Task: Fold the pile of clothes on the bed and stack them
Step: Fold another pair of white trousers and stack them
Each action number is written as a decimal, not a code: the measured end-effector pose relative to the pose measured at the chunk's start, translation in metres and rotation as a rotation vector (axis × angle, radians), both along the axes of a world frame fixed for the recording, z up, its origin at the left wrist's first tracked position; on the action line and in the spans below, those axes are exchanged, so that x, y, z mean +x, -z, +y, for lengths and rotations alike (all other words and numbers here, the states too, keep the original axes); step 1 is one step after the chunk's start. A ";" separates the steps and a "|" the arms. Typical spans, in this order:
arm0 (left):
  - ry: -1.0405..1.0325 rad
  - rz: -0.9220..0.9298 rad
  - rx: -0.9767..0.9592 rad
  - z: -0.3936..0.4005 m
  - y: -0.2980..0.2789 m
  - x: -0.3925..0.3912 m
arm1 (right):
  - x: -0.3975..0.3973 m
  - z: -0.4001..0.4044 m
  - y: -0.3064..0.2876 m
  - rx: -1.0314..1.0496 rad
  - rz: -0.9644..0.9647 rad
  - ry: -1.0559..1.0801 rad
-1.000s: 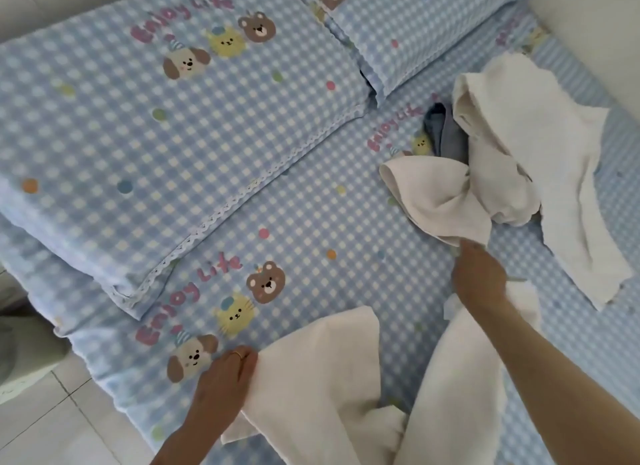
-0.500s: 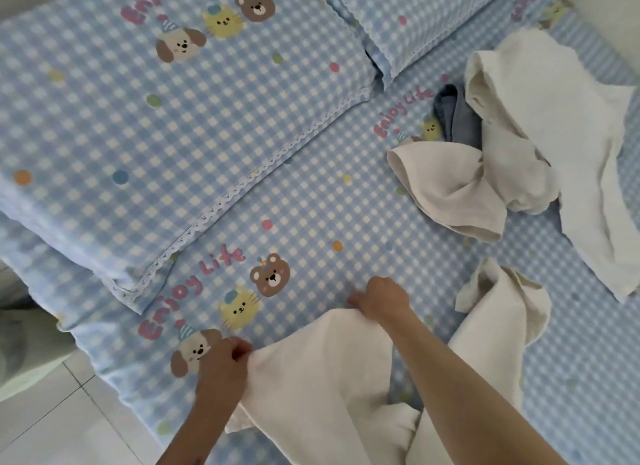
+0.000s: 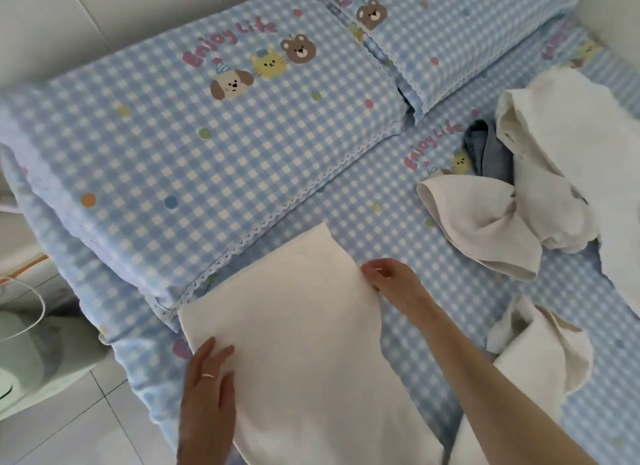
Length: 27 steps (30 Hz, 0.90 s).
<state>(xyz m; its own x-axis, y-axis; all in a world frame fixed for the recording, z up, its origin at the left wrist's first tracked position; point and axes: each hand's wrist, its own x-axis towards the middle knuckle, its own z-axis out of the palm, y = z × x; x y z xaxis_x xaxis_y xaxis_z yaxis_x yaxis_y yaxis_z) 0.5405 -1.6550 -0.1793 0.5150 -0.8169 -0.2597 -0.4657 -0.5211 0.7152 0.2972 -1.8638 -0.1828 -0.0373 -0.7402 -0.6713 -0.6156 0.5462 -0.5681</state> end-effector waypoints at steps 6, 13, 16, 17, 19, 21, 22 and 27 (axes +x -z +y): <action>-0.459 0.116 0.286 -0.038 0.044 0.019 | 0.053 -0.012 0.061 0.051 0.134 -0.136; -0.458 0.134 0.098 -0.042 0.036 0.035 | 0.093 -0.034 0.049 -0.072 0.015 -0.141; -0.468 0.009 0.020 -0.051 0.034 0.048 | 0.118 -0.052 0.041 -0.343 -0.054 -0.095; -0.462 -0.029 0.019 -0.054 0.036 0.053 | 0.124 -0.057 0.043 -0.372 -0.065 -0.088; -0.414 -0.027 0.067 -0.060 0.042 0.062 | 0.130 -0.062 0.056 -0.309 -0.023 -0.118; -0.348 -0.046 0.126 -0.060 0.047 0.067 | 0.126 -0.057 0.068 -0.241 0.072 -0.162; -0.318 -0.082 0.164 -0.059 0.047 0.066 | 0.118 -0.050 0.072 -0.247 0.118 -0.168; 0.069 -0.524 0.132 -0.026 0.044 0.023 | 0.038 0.037 0.062 -0.293 0.355 -0.249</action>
<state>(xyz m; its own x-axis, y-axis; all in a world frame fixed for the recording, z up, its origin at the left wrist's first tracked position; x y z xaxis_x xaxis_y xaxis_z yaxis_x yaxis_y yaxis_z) 0.5635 -1.6812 -0.2237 0.5492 -0.8313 -0.0854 -0.7788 -0.5462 0.3085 0.3352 -1.8263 -0.2449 -0.0244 -0.9107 -0.4124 -0.8890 0.2085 -0.4078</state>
